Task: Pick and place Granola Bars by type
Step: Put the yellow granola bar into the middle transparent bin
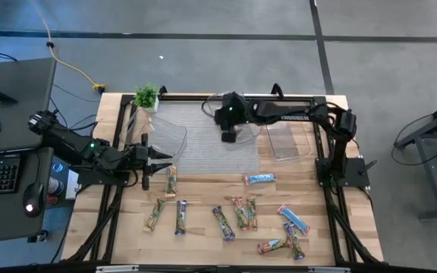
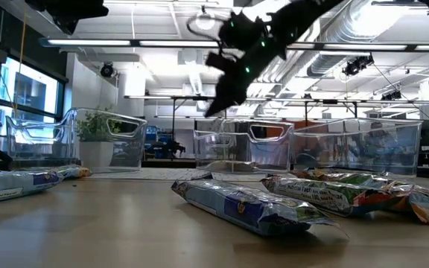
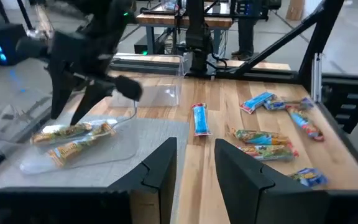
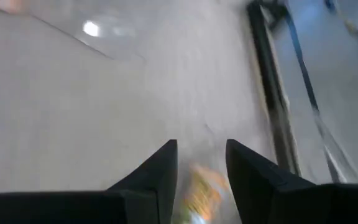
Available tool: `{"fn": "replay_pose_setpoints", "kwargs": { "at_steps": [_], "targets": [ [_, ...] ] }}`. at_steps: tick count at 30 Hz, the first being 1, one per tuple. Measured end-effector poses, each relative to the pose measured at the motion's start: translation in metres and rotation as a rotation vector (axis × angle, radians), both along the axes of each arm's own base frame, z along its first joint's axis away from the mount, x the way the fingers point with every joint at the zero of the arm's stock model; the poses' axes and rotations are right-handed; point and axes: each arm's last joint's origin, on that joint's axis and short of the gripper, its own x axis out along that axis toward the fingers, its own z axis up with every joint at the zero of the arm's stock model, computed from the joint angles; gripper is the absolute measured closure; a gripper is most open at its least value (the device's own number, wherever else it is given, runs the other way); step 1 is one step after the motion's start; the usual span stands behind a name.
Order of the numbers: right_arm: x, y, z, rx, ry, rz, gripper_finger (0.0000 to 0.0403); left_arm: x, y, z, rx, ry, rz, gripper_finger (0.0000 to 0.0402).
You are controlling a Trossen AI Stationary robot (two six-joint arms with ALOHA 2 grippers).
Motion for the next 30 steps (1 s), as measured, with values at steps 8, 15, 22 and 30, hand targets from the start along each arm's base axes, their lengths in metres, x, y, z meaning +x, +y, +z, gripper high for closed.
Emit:
{"fn": "replay_pose_setpoints", "kwargs": {
  "at_steps": [8,15,22,30],
  "targets": [
    [0.019,0.047,0.016,-0.060,-0.042,0.145,0.0283,0.008,-0.003,0.006,-0.253,-0.039,0.101,0.0298],
    [0.020,0.050,0.016,-0.059,-0.046,0.150,0.0283,0.032,-0.017,0.012,-0.267,0.191,0.136,0.0298],
    [0.019,0.043,0.016,-0.060,-0.048,0.131,0.0283,0.060,-0.035,-0.005,-0.457,0.540,0.382,0.0299],
    [0.019,0.042,0.016,-0.056,-0.047,0.129,0.0283,0.081,-0.051,-0.059,-0.663,0.778,0.666,0.0299]
  ]
}}
